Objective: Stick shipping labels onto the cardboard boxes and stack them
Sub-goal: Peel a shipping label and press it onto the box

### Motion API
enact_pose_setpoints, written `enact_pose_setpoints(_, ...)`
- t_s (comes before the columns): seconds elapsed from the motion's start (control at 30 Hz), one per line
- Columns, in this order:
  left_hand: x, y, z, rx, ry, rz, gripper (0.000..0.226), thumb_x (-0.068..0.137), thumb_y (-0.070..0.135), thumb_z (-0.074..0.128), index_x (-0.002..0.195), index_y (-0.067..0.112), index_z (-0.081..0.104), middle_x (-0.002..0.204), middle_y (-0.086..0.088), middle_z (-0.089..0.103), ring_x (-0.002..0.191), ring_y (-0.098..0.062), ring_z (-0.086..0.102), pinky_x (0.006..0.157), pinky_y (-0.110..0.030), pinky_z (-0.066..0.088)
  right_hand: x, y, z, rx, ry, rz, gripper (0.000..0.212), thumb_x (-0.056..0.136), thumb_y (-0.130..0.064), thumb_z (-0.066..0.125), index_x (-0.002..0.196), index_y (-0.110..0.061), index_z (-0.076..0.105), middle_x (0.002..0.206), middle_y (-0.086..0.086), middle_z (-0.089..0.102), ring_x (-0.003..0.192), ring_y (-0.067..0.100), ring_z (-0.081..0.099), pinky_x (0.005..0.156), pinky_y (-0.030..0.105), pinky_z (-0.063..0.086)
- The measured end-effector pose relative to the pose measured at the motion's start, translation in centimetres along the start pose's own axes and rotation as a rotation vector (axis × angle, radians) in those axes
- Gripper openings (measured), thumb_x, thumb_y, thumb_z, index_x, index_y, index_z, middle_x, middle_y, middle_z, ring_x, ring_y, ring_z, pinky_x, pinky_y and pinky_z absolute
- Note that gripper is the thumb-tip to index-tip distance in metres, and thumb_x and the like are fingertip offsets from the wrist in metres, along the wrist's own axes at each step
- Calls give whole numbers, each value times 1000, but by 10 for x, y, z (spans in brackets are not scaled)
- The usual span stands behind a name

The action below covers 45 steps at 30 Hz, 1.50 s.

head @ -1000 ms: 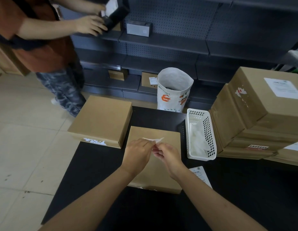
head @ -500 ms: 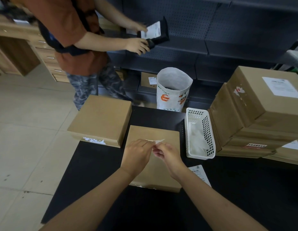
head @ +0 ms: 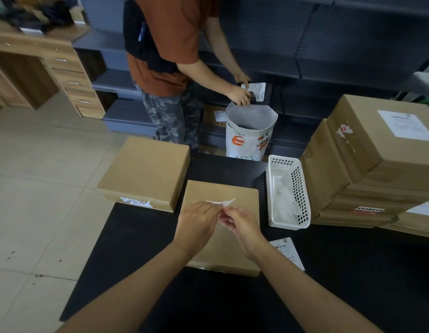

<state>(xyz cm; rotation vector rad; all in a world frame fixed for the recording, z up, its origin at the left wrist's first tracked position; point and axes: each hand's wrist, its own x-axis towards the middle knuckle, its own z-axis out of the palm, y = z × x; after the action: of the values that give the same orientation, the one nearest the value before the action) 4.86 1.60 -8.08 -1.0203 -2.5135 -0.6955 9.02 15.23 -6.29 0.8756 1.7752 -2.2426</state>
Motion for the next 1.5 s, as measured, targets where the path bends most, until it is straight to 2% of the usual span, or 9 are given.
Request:
enact_pose_setpoints(0.27,0,2,0,-22,2,9,17,85,15,64,100,14,72,91,1,73,84,-13,69,73,-30,57,1,-1,0,-68,-10,-17,23,96,-22,52,101,-6,68,98,10,71,101,23,64,101,37,48)
enact_pose_setpoints(0.57,2,4,-1,-88,50,-54,20,89,19,56,96,16,74,88,4,74,81,-11,68,70,-27,56,7,4,-1,-32,-37,-33,23,97,-17,49,105,-2,65,102,11,70,102,23,64,102,37,48)
enact_pose_setpoints(0.73,1,0,4,-27,95,-42,14,86,14,63,93,13,74,85,2,73,79,-14,69,65,-30,56,7,4,-3,25,-38,-11,21,97,-16,51,100,-2,66,99,12,70,101,25,65,97,35,50)
enact_pose_setpoints(0.9,0,-5,8,6,71,11,13,82,12,68,94,15,74,88,2,73,82,-14,70,67,-32,56,8,6,-2,-62,-21,-21,23,94,-27,58,102,-7,67,98,7,72,101,23,66,99,37,50)
enact_pose_setpoints(1.33,-1,-5,10,-19,20,-4,17,83,13,68,99,15,73,93,1,73,86,-14,69,70,-32,56,8,3,0,-162,-9,-37,19,96,-25,52,94,-13,67,93,3,69,98,19,63,101,39,48)
enact_pose_setpoints(1.5,2,1,2,-112,7,-68,16,84,14,68,98,17,74,90,5,74,84,-10,68,74,-21,54,5,1,-1,-158,-18,-35,19,97,-26,50,93,-15,66,96,3,68,102,22,62,101,37,48)
